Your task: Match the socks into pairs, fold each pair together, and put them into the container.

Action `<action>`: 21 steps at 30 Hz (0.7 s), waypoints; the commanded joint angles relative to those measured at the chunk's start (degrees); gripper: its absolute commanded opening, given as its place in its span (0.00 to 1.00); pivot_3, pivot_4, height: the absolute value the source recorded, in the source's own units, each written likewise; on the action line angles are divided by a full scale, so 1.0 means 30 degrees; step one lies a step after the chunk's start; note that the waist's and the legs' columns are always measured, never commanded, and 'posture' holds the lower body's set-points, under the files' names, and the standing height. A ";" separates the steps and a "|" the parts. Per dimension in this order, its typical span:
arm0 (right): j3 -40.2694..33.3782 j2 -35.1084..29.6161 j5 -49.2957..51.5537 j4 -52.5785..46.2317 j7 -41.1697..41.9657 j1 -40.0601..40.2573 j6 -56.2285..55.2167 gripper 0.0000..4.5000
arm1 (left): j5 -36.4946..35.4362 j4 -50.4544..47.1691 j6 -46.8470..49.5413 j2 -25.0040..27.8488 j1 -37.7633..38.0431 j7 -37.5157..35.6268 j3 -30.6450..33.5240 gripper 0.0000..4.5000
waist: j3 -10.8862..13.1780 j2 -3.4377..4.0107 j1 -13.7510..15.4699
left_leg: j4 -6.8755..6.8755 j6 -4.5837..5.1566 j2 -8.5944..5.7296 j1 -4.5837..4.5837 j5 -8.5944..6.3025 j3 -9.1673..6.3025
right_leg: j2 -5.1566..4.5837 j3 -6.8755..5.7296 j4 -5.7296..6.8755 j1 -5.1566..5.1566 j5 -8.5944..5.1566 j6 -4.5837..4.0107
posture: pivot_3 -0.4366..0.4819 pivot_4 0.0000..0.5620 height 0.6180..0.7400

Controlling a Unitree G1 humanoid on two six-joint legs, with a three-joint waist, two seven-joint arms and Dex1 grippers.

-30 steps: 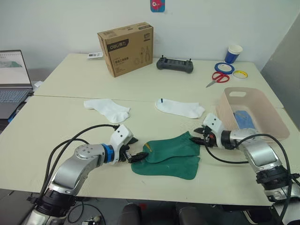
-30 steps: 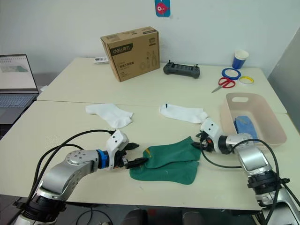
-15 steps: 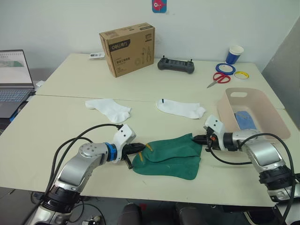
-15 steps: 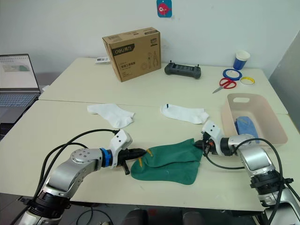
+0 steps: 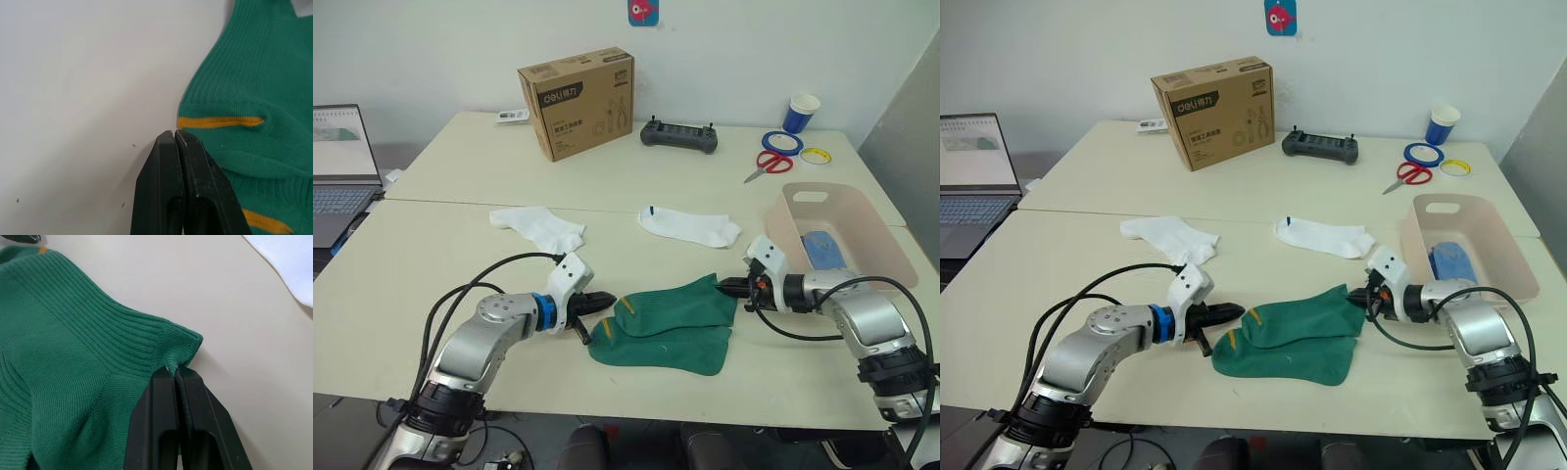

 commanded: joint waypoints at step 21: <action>-0.0221 0.0077 0.0300 -0.0719 -0.0794 -0.0148 -0.0021 0.00 | -0.0346 -0.0618 0.1258 -0.0520 -0.0419 -0.0370 -0.1481 0.30 | 0.0000 0.0000 -0.0014 | 0.0003 0.0000 -0.0006 -0.0001 0.0000 -0.0003 | -0.0002 0.0002 0.0004 0.0002 0.0004 0.0000 | 0.48 0.27 1.00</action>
